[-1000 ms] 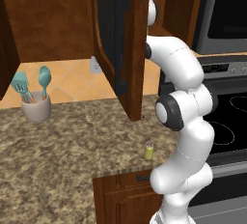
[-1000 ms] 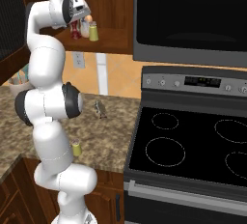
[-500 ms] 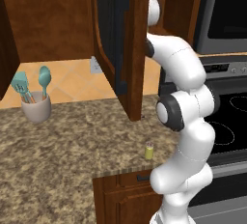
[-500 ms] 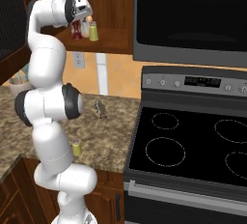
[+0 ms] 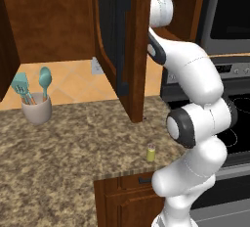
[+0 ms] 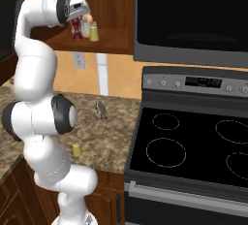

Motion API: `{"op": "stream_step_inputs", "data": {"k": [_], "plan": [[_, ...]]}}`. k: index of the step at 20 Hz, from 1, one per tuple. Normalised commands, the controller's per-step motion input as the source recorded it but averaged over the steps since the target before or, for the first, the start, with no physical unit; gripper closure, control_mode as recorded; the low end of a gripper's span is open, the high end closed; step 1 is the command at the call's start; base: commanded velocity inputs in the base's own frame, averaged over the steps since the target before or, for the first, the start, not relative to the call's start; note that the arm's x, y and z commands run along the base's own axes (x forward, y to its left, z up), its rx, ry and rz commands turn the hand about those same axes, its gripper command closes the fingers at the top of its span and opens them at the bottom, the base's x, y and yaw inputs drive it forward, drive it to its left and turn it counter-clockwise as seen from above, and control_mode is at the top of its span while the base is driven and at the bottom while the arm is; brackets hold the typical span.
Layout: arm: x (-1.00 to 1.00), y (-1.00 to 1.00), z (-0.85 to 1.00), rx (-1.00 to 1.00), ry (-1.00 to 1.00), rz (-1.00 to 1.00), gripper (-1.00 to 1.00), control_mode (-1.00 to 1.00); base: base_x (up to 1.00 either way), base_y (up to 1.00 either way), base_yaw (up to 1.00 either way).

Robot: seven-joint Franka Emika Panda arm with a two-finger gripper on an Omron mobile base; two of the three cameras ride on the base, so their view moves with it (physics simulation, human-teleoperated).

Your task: Put the shaker and condiment bottle from the counter next to their counterparts in the cabinet.

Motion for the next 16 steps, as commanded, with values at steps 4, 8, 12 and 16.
{"op": "stream_step_inputs", "data": {"k": [4, 8, 12, 16], "plan": [[-0.94, -0.11, -0.07, 0.00, -0.11, 0.00, -1.00, -1.00, 0.00, 0.00, 0.00], [-1.00, -0.16, -0.36, 0.04, -0.01, 0.00, -1.00, -1.00, 0.00, 0.00, 0.00], [-1.00, -0.32, -0.56, 0.12, -0.11, 0.00, -1.00, -1.00, 0.00, 0.00, 0.00], [-0.97, -0.52, -0.63, 0.22, -0.07, 0.00, -1.00, -1.00, 0.00, 0.00, 0.00]]}}
